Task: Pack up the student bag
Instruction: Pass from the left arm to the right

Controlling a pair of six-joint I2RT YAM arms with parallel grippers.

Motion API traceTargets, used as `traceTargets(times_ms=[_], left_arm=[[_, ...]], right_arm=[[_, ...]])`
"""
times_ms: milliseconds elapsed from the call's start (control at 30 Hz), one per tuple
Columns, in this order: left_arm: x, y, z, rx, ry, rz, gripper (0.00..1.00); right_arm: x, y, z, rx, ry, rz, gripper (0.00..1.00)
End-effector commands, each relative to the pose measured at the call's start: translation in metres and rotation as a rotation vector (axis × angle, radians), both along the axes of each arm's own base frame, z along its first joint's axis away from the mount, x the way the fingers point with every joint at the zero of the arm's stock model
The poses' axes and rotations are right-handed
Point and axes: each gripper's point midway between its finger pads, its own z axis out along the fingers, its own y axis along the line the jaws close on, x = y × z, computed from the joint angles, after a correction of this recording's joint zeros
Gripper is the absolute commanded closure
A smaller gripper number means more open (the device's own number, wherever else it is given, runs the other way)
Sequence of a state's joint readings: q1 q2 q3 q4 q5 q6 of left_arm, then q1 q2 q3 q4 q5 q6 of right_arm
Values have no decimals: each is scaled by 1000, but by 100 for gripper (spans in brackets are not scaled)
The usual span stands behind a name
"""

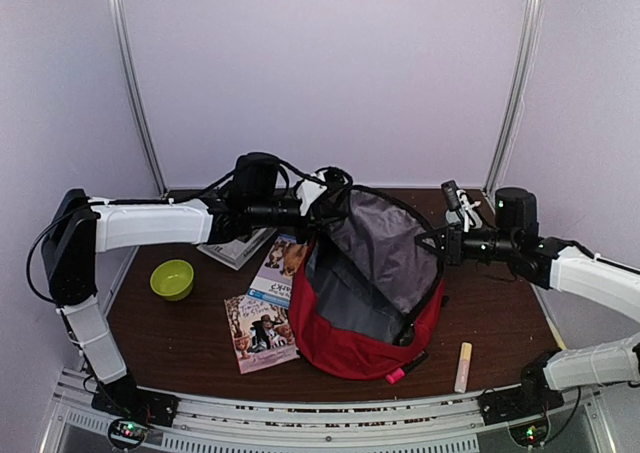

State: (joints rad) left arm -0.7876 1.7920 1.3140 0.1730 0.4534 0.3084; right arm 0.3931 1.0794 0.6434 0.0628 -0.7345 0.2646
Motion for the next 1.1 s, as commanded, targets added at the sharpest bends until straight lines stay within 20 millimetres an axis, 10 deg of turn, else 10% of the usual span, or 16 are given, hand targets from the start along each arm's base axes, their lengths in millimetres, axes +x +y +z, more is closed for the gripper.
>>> traceTargets(times_ms=[0, 200, 333, 633, 733, 800, 900, 1067], left_arm=[[5, 18, 67, -148, -149, 84, 100], [10, 43, 103, -185, -247, 204, 100], [-2, 35, 91, -167, -210, 150, 100], [-14, 10, 21, -176, 74, 61, 97], [-25, 10, 10, -142, 137, 15, 44], [-32, 14, 11, -123, 176, 5, 28], [-20, 33, 21, -131, 245, 107, 16], [55, 111, 12, -134, 541, 511, 10]], right_arm=[[50, -12, 55, -70, -160, -137, 100], [103, -12, 169, -106, -427, -221, 100], [115, -6, 196, -97, -531, -217, 100], [126, -11, 85, -218, -358, -229, 98], [118, -17, 59, -244, -320, -239, 93], [114, -21, 45, -265, -292, -246, 89], [112, -27, 31, -291, -245, -267, 84], [107, -24, 15, -261, -174, -253, 81]])
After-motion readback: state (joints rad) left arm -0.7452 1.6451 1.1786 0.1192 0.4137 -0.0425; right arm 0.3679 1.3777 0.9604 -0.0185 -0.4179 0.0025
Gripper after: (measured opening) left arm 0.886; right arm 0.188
